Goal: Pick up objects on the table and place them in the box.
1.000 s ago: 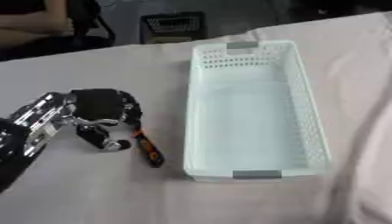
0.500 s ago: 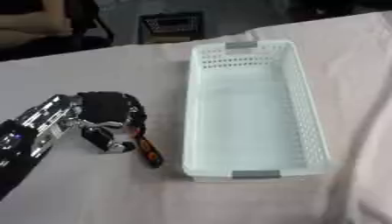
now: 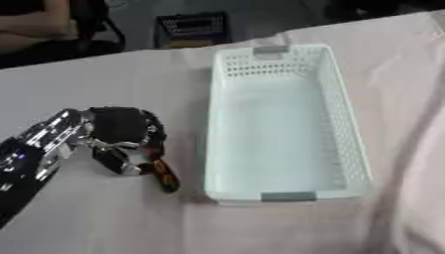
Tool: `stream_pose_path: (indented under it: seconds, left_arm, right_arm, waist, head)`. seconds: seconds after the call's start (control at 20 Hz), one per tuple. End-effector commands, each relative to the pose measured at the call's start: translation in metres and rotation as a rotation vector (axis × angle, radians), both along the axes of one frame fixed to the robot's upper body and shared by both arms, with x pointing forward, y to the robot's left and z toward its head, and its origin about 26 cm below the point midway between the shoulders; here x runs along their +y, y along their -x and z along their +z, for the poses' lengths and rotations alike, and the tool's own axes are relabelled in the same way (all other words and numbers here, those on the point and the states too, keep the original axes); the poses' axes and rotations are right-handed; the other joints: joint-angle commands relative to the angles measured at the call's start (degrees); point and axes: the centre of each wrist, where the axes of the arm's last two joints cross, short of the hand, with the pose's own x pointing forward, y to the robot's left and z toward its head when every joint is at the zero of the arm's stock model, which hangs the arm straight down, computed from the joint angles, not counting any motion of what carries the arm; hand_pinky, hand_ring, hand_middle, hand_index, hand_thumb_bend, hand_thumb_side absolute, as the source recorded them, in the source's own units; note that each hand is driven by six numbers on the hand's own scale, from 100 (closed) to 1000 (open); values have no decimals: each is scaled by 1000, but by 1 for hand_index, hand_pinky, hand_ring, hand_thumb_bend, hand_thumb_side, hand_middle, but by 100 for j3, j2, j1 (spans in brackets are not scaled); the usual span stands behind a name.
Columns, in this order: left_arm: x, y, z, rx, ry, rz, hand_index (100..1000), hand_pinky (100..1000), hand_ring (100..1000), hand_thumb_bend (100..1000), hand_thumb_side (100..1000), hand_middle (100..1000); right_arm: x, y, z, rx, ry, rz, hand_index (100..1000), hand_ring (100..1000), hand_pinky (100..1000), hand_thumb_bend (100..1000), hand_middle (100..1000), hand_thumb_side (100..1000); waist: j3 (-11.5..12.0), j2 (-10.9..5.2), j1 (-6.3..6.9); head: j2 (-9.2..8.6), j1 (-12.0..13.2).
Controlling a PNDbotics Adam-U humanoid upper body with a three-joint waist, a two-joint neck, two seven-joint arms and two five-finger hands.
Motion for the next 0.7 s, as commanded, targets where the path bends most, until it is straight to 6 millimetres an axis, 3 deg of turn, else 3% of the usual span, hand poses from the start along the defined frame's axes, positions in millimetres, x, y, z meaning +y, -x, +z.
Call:
stream_pose_path:
  seconds: [0.05,0.45,0.7]
  left_arm:
    - [3,-2,7,-22,-14,11,663,705,698,350,309,504]
    - [6,-3,9,-31,2,35,559,697,616,152,246,402]
    - [7,-4,10,-29,13,51,477,687,536,100,234,322]
  right_arm:
    - [1,1,8,-27,10,8,814,552,433,100,600,756]
    - [1,1,8,-26,10,6,814,552,433,100,599,756]
    - [1,1,8,-26,10,5,814,552,433,100,599,756]
  waist:
    - [-2,-66,-52]
    - [-2,-61,-51]
    - [1,-59,-52]
  head:
    - [-93,-27]
    - [-104,-42]
    - [-109,-53]
